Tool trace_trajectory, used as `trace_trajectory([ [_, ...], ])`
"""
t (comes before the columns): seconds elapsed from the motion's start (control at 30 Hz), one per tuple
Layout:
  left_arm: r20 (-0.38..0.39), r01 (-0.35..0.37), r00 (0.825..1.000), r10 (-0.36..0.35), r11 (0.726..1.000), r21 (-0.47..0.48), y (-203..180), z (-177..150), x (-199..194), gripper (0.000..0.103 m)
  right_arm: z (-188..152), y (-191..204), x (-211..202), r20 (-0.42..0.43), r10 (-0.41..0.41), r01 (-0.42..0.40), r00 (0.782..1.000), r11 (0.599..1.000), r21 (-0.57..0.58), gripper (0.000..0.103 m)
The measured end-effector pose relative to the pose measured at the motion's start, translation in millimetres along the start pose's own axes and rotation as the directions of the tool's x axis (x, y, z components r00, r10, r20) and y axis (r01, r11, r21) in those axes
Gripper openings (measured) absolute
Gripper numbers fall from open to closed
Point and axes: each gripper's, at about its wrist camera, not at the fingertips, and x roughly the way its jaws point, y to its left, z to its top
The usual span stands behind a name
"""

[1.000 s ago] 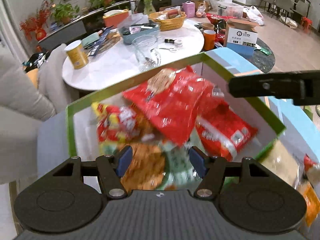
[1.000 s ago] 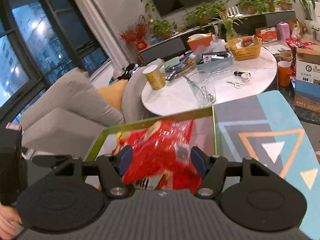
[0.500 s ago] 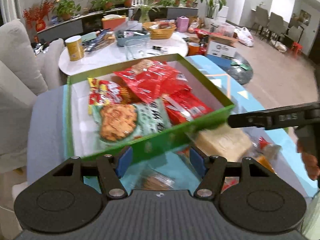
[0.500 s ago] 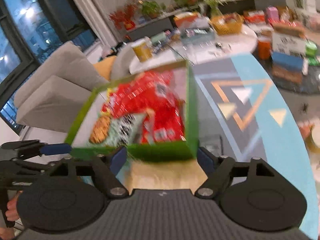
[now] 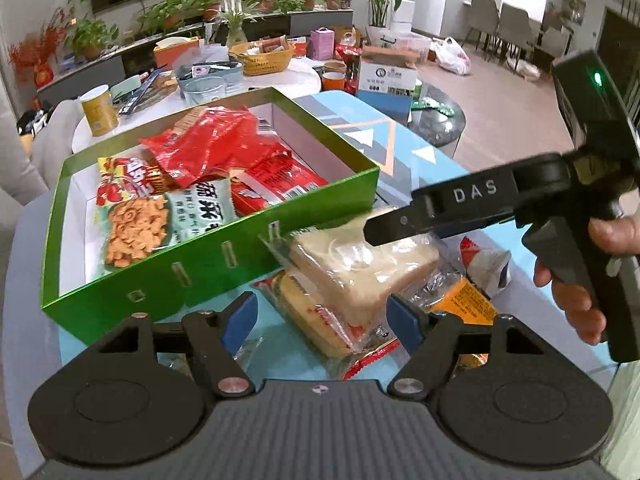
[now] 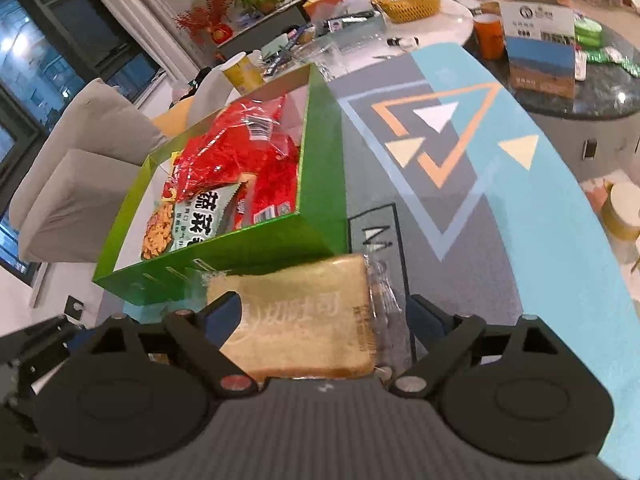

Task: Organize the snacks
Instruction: 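Lower the right gripper onto the wrapped sliced-bread loaf and grasp it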

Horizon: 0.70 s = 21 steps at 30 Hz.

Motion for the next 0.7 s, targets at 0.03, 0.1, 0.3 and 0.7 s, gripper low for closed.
trace_trajectory([
  [0.03, -0.001, -0.006, 1.000, 0.006, 1.000, 0.008, -2.1, -0.3, 3.2, 0.069, 0.0, -1.2, 1.2, -0.003, 0.003, -0.003, 1.000, 1.000, 0.004, 0.094],
  [0.1, -0.001, -0.017, 1.000, 0.017, 1.000, 0.014, -4.7, -1.1, 9.0, 0.069, -0.8, -3.0, 4.3, -0.011, 0.002, -0.002, 1.000, 1.000, 0.010, 0.094],
  [0.3, 0.013, 0.019, 1.000, -0.019, 1.000, -0.006, -1.7, 1.9, 18.0, 0.065, -0.9, 0.5, 11.1, -0.014, 0.003, -0.003, 1.000, 1.000, 0.003, 0.095],
  [0.7, 0.098, 0.003, 0.995, -0.006, 1.000, 0.030, -12.6, -9.1, -4.0, 0.052, -10.7, 17.2, -3.8, -0.013, 0.051, -0.051, 0.999, 0.999, -0.006, 0.076],
])
